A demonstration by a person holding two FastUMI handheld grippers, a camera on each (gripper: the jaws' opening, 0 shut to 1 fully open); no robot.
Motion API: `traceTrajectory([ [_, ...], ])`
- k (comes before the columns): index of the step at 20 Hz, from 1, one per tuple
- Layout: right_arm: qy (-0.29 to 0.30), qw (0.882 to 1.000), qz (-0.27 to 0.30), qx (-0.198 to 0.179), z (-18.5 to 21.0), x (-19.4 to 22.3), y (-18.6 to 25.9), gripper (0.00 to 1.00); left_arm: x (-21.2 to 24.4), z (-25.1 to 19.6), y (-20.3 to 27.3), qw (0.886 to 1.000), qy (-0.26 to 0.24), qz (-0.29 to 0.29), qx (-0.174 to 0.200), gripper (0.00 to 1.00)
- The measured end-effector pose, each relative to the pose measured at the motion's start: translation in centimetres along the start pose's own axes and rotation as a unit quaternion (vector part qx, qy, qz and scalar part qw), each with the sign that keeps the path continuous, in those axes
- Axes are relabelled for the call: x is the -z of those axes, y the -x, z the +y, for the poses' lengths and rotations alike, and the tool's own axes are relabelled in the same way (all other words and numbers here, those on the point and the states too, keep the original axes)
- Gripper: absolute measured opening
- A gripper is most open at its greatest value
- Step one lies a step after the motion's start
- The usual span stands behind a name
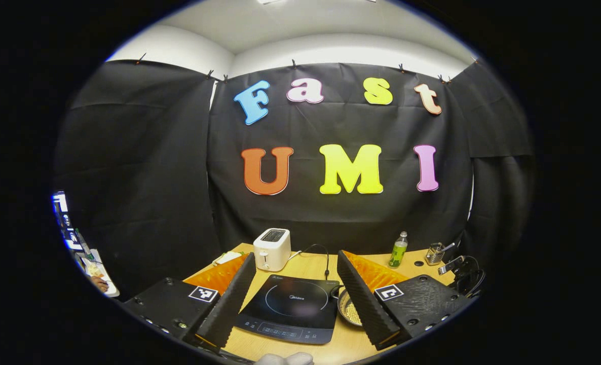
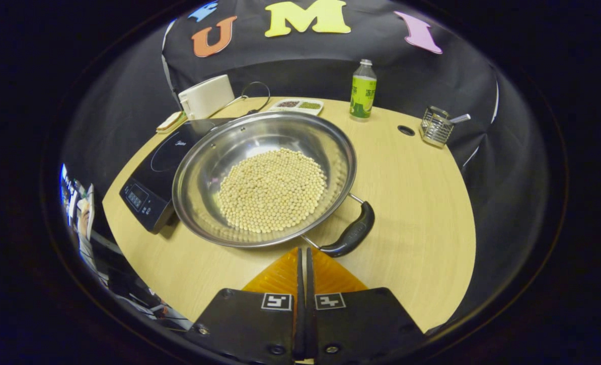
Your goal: First push the handle of the pot to place it horizontally, then grasp the pot with both hands and set it on the induction cooktop.
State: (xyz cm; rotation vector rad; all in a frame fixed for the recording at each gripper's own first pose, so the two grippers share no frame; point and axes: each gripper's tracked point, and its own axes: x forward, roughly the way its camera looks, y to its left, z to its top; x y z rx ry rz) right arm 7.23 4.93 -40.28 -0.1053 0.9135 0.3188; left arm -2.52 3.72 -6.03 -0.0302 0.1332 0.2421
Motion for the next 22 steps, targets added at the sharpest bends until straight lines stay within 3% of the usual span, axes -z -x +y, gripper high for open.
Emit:
traceTrajectory([
  [22,0.014,0.999,-0.005,-0.038,-5.5,-2.8,-1.8,0.04,0.2,-3.1,0.6,0.997,0.0,0.026,-0.072,0.96],
])
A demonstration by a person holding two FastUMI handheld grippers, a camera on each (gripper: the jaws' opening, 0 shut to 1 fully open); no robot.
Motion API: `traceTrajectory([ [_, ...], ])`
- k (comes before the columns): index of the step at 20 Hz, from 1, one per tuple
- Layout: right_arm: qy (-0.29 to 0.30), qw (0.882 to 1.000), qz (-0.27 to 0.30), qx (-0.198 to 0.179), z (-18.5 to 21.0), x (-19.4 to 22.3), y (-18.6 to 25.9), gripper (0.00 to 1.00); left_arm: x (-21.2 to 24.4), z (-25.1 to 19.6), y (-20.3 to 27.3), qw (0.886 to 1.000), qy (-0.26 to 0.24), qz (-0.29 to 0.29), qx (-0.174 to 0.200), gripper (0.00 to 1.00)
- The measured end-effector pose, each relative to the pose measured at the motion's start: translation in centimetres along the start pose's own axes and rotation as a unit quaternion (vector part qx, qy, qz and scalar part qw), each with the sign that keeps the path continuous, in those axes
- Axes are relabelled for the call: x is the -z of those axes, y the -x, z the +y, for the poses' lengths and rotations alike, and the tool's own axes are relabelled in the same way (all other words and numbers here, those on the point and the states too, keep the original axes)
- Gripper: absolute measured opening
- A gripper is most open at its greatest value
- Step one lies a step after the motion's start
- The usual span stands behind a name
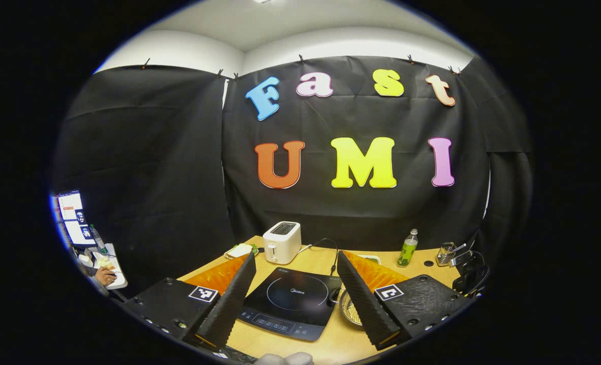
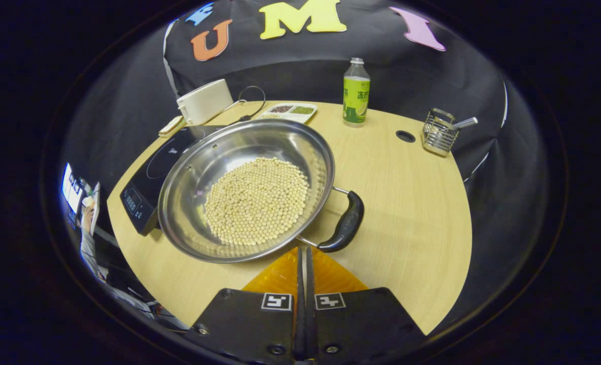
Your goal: First push the handle of the pot to place it horizontally, then grasp the pot with both hands and set it on the induction cooktop.
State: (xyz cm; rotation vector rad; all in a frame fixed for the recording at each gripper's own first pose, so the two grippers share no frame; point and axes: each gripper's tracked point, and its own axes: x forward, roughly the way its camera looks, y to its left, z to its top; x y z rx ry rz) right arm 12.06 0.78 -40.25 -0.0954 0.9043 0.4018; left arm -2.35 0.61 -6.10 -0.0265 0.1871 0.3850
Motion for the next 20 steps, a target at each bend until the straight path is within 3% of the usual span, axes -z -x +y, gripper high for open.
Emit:
traceTrajectory([
  [14,0.03,0.999,-0.005,-0.016,-3.2,-1.8,-1.0,0.04,1.5,-3.2,0.8,0.999,-0.007,0.019,-0.032,0.96],
  [20,0.023,0.998,-0.042,0.032,-4.3,-2.2,1.6,0.01,2.9,-3.8,-1.4,0.999,-0.023,0.02,0.013,0.96],
])
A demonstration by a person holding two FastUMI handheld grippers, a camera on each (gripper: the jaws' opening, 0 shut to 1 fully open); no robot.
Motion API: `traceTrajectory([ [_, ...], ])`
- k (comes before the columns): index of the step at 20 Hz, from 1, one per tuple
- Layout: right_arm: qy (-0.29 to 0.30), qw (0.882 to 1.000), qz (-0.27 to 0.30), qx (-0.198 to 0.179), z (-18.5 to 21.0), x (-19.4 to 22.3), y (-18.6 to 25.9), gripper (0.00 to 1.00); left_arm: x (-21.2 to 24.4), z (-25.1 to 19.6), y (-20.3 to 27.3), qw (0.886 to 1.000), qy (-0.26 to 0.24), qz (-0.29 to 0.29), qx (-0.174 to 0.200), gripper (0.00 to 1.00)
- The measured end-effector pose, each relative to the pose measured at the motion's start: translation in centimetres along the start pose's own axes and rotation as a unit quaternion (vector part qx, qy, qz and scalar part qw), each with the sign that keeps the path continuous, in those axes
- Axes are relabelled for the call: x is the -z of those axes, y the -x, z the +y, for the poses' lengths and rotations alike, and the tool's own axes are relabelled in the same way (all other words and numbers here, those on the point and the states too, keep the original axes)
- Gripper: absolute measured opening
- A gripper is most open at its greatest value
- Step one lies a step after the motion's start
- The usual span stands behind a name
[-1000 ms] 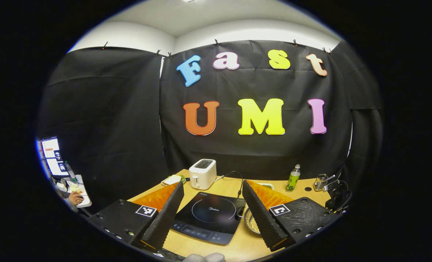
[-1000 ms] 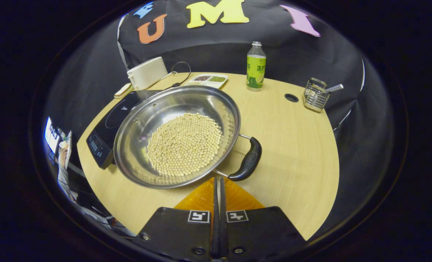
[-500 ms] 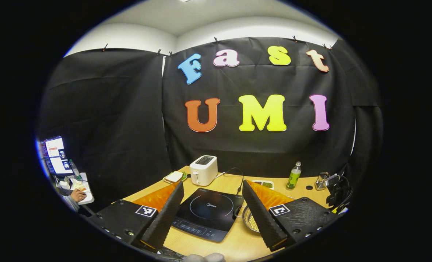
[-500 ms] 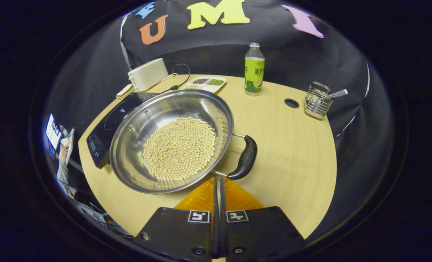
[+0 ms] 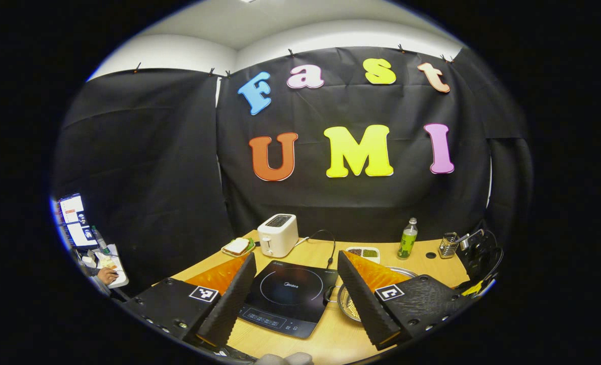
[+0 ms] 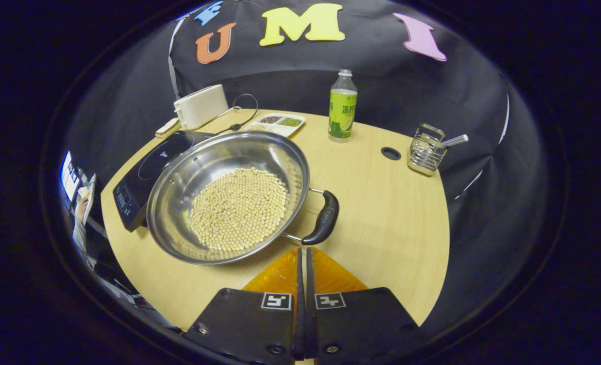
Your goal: First push the handle of the pot to place it horizontally, then grasp the pot with both hands and set it on the induction cooktop.
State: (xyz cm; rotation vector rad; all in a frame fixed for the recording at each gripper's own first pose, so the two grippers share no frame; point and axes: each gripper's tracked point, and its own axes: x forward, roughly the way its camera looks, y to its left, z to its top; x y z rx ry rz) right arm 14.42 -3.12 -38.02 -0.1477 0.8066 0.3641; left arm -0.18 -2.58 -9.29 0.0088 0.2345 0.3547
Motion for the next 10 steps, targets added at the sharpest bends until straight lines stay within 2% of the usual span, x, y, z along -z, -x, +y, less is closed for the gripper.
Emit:
traceTrajectory([
  [1,-0.002,1.0,-0.007,0.006,0.1,-0.1,0.8,0.15,0.6,-0.1,-0.5,1.0,-0.001,0.004,0.012,0.96],
  [2,-0.002,1.0,-0.014,0.014,0.2,-0.3,1.5,0.21,1.2,0.0,-1.1,1.0,-0.001,0.01,0.025,0.96],
  [3,-0.001,0.999,-0.021,0.027,0.2,-0.4,2.4,0.44,1.7,0.0,-1.6,0.999,-0.001,0.014,0.037,0.96],
  [4,-0.003,0.999,-0.03,0.04,0.2,-0.6,3.0,0.54,2.1,0.0,-2.2,0.999,0.001,0.019,0.05,0.96],
  [5,-0.003,0.998,-0.039,0.053,0.5,-0.9,4.0,0.71,2.5,0.0,-2.8,0.998,0.004,0.021,0.063,0.96],
  [6,-0.005,0.996,-0.044,0.072,0.4,-1.1,4.7,0.75,3.1,0.0,-3.4,0.997,0.006,0.023,0.076,0.96],
  [7,-0.007,0.995,-0.052,0.085,0.6,-1.4,5.5,0.85,4.0,-0.2,-3.9,0.995,0.007,0.033,0.089,0.96],
  [9,-0.015,0.992,-0.064,0.105,1.4,-1.7,6.8,0.9,5.5,-0.3,-5.2,0.992,0.006,0.048,0.115,0.97],
  [10,-0.021,0.991,-0.069,0.11,1.8,-1.8,7.3,0.87,6.5,-0.6,-5.7,0.99,0.009,0.061,0.128,0.96],
])
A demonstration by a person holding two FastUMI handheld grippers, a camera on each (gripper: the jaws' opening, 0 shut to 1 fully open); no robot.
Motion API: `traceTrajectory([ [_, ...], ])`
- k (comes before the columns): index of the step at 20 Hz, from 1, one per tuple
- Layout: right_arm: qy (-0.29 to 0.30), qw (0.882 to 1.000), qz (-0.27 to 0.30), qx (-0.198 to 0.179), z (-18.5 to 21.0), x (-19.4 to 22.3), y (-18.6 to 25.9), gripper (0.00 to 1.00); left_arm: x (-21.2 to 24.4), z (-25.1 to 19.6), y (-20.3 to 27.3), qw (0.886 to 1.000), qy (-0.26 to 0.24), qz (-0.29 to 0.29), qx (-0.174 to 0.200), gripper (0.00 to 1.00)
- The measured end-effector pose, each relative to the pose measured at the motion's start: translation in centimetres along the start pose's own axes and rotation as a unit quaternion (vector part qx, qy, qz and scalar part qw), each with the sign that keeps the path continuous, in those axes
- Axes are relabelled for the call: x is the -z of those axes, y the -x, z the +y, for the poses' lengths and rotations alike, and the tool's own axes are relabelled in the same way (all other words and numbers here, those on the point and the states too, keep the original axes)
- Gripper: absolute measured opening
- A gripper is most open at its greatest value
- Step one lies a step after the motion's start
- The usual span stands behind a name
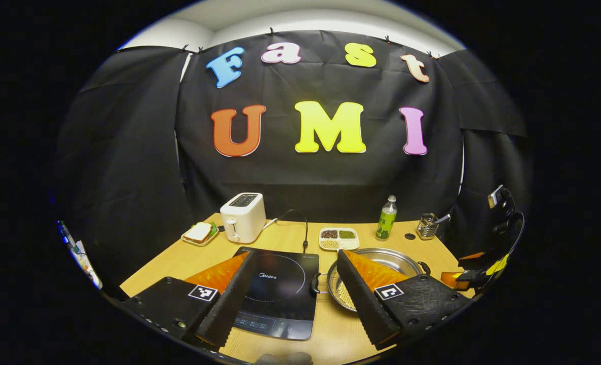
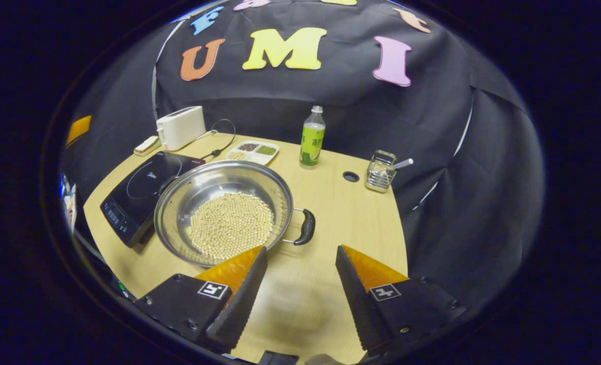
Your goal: First push the handle of the pot to place it horizontally, then grasp the pot with both hands and set it on the induction cooktop.
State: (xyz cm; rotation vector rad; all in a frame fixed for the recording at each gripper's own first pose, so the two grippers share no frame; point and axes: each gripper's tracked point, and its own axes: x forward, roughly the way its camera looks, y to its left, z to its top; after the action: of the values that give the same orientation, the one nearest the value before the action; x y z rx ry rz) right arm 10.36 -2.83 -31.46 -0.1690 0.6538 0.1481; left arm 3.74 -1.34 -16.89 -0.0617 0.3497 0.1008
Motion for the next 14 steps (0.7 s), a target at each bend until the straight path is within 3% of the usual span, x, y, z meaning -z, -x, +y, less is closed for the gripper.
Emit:
traceTrajectory([
  [3,-0.024,1.0,0.001,0.014,0.8,-0.1,0.6,0.9,3.2,-0.9,-2.2,0.998,0.009,0.045,0.04,0.97],
  [8,-0.048,0.999,0.02,0.013,1.3,-0.1,-1.1,0.87,8.7,-2.8,-5.4,0.99,0.01,0.118,0.071,0.96],
  [9,-0.049,0.998,0.026,0.01,1.3,0.0,-1.9,0.9,9.5,-3.1,-6.2,0.989,0.008,0.13,0.067,0.96],
  [14,-0.055,0.996,0.065,-0.005,0.7,0.8,-6.5,0.87,13.1,-4.5,-10.5,0.983,-0.005,0.177,0.056,0.96],
])
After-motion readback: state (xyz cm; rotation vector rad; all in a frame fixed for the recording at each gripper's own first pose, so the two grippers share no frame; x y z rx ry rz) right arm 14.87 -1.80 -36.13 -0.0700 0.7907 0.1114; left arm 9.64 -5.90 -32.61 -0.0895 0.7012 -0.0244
